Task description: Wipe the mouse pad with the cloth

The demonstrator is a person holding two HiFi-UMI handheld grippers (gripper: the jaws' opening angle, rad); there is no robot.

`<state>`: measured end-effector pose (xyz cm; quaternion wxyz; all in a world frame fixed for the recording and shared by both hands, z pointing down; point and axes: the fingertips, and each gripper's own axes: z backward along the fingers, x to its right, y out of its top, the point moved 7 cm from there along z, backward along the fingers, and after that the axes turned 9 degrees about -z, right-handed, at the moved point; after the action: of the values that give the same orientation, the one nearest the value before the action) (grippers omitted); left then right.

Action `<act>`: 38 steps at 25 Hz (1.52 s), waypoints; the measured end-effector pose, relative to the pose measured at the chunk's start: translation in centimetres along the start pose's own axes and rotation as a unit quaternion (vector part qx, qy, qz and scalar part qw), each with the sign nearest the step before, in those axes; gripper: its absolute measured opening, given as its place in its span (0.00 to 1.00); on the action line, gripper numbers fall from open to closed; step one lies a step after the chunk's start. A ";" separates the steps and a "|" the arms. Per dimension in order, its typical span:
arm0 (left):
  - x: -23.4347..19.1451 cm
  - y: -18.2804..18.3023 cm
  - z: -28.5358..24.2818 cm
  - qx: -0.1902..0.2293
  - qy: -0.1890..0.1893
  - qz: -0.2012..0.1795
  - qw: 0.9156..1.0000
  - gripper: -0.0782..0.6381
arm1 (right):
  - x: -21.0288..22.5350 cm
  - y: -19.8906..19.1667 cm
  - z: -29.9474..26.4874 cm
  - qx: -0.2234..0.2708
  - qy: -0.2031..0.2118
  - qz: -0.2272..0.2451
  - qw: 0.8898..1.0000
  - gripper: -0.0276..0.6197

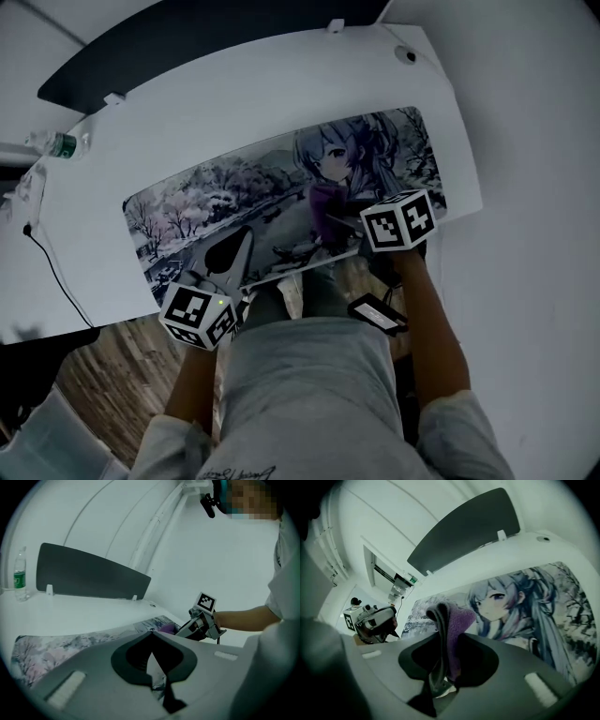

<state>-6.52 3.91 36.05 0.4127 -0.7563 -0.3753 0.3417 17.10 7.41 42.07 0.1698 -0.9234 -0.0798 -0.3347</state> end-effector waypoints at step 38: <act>12.2 1.0 -12.7 -0.040 -0.001 0.002 0.999 0.13 | 26.8 -1.1 16.0 -0.044 -0.131 -0.048 0.989 0.20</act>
<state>10.14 9.21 38.06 0.3808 -0.7728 -0.3874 0.3283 46.71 15.18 48.18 0.1008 -0.9610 -0.1311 -0.2215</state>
